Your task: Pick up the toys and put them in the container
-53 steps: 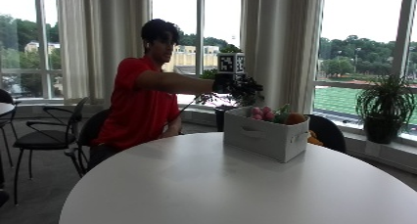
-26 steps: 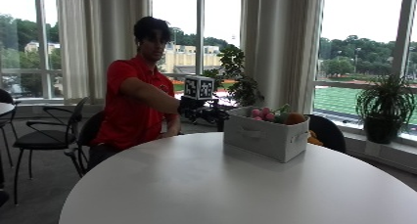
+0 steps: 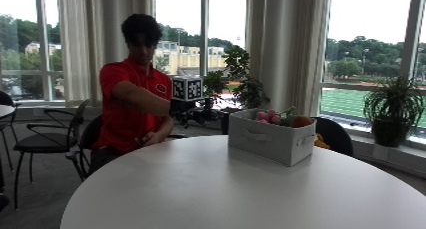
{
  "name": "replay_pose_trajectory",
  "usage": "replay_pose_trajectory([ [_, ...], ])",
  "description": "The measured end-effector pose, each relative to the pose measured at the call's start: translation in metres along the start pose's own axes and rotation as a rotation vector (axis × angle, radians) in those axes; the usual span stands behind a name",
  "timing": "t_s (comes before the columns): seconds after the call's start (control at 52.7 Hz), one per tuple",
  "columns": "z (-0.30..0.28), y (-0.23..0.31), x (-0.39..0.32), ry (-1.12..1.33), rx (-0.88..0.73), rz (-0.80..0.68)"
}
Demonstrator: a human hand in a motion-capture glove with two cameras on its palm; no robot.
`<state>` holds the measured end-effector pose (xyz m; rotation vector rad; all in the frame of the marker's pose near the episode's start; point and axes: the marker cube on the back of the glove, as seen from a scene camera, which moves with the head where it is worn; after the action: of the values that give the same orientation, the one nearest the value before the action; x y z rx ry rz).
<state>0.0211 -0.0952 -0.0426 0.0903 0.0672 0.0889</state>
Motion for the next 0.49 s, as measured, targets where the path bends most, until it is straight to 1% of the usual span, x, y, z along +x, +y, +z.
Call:
replay_pose_trajectory([
  [0.342,0.0,0.013,0.017,-0.033,0.014,0.018],
  [0.493,0.005,0.018,0.023,-0.032,0.02,0.001],
])
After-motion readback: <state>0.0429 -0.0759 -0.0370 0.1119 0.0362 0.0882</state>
